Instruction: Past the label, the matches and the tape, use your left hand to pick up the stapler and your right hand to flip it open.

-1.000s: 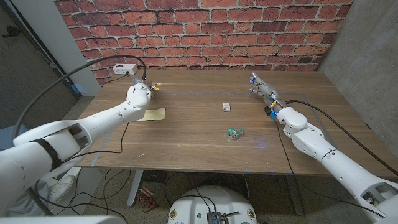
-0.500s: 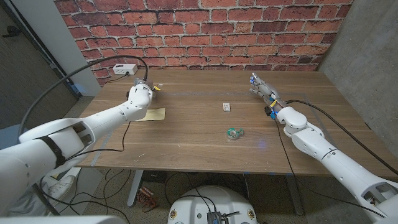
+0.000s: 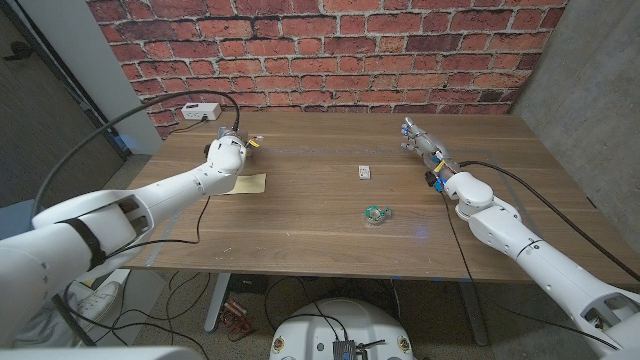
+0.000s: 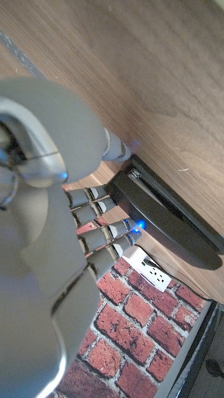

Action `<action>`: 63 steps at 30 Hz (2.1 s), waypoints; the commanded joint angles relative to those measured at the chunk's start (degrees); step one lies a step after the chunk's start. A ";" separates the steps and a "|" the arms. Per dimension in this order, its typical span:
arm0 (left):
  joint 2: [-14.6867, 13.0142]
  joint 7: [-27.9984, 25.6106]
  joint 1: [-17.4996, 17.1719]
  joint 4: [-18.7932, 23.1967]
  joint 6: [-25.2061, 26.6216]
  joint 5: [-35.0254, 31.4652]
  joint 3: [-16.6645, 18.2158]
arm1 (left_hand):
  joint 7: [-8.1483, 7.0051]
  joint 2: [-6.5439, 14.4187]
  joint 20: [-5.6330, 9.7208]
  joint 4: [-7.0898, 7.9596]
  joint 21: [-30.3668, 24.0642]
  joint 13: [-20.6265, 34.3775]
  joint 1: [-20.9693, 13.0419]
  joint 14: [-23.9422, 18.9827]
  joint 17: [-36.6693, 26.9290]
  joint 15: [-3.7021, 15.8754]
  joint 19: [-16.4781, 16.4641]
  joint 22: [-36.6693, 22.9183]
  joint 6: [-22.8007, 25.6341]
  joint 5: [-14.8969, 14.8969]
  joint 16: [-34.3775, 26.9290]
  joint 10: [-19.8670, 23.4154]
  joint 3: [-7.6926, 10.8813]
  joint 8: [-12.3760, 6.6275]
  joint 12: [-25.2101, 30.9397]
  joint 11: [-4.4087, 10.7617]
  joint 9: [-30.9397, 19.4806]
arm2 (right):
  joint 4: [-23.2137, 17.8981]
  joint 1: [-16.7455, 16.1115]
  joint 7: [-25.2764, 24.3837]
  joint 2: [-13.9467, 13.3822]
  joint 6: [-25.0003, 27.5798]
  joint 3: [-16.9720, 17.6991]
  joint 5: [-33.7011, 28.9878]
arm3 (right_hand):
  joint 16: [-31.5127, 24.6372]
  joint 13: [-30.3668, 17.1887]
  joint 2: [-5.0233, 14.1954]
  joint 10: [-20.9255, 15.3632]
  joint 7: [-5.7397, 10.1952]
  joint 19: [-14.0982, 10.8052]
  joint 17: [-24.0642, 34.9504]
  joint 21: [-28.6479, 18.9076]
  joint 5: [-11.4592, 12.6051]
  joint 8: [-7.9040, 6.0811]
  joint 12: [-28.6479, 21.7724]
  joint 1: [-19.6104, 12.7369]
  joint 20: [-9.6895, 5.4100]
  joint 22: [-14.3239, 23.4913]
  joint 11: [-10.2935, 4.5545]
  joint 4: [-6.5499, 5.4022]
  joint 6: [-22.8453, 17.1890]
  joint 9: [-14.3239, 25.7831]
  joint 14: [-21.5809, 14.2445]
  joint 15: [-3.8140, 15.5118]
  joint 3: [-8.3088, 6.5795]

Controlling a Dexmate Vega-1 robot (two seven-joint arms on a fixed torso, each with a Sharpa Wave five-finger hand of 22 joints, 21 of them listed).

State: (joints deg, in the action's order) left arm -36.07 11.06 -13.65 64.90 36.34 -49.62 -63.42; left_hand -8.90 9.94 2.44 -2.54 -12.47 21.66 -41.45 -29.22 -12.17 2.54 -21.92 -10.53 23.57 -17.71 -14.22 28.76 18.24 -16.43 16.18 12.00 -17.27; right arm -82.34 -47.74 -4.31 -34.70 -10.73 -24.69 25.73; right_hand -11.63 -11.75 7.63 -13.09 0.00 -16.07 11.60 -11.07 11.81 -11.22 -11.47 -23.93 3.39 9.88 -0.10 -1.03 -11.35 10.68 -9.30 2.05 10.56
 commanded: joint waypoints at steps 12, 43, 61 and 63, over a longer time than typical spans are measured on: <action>-2.42 -3.07 -3.11 4.19 1.71 -0.03 1.82 | -0.39 1.14 -0.15 -2.50 -0.79 2.13 -5.45 -7.74 -6.02 11.06 -1.27 -0.53 1.84 2.26 -6.19 3.15 3.49 -1.78 1.28 -0.24 -1.26 | -0.03 0.19 0.19 0.27 0.01 -0.38 -0.20 | -0.23 -0.06 -0.17 0.23 0.15 0.31 0.05 0.16 -0.07 -0.04 -0.08 -0.19 0.01 -0.04 0.18 0.13 0.32 0.10 0.11 1.45 -0.25; -4.19 -33.66 -12.49 7.11 -4.63 3.63 10.53 | 3.34 -0.31 4.84 -6.85 -6.66 7.85 -20.27 -28.46 -11.77 11.29 -5.94 -2.15 22.22 7.68 -11.63 21.71 10.95 -10.47 7.86 -0.45 -1.59 | -0.82 -1.67 0.13 -0.24 -1.04 0.54 0.76 | -0.24 -0.06 -0.13 0.20 0.01 0.24 0.07 0.13 -0.10 -0.05 -0.10 -0.14 -0.06 -0.04 0.11 0.12 0.30 0.10 0.15 1.37 -0.38; -3.30 -46.40 -15.72 7.47 -8.35 7.53 15.23 | 4.62 -1.58 6.21 -7.39 -9.22 5.40 -22.62 -32.48 -9.17 11.29 -7.68 -2.59 26.06 7.82 -10.46 25.88 9.33 -10.81 7.09 -1.24 0.19 | -1.67 -2.44 -0.23 -0.51 -1.23 0.94 0.90 | -0.27 -0.06 -0.13 0.13 0.00 0.22 0.07 0.12 -0.12 -0.05 -0.13 -0.12 -0.05 -0.05 0.10 0.13 0.31 0.10 0.08 1.44 -0.46; -3.22 -47.47 -15.76 7.28 -8.86 7.80 15.47 | 4.25 -1.70 6.19 -7.42 -9.40 5.14 -22.87 -32.94 -8.89 11.30 -7.60 -2.62 25.75 7.83 -10.34 26.09 9.12 -10.53 6.93 -1.41 0.40 | -1.64 -2.47 -0.36 -0.35 -1.29 1.02 1.04 | -0.27 -0.06 -0.13 0.16 -0.02 0.21 0.06 0.12 -0.12 -0.04 -0.12 -0.13 -0.05 -0.05 0.13 0.14 0.33 0.10 0.08 1.44 -0.47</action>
State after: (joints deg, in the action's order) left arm -40.03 -29.53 -27.90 72.41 29.42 -43.94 -50.47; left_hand -4.08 3.12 2.65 -9.91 -21.47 26.91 -58.32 -55.77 -21.25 2.62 -29.09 -12.94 49.04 -10.13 -24.68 50.58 27.69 -26.75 23.39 7.20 -17.01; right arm -83.79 -49.95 -4.33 -35.15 -11.83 -23.84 26.59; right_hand -11.63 -11.75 7.63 -13.09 0.00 -16.07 11.61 -11.07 11.81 -11.22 -11.47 -23.93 3.39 9.88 -0.10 -0.88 -11.35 10.68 -9.30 2.05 10.40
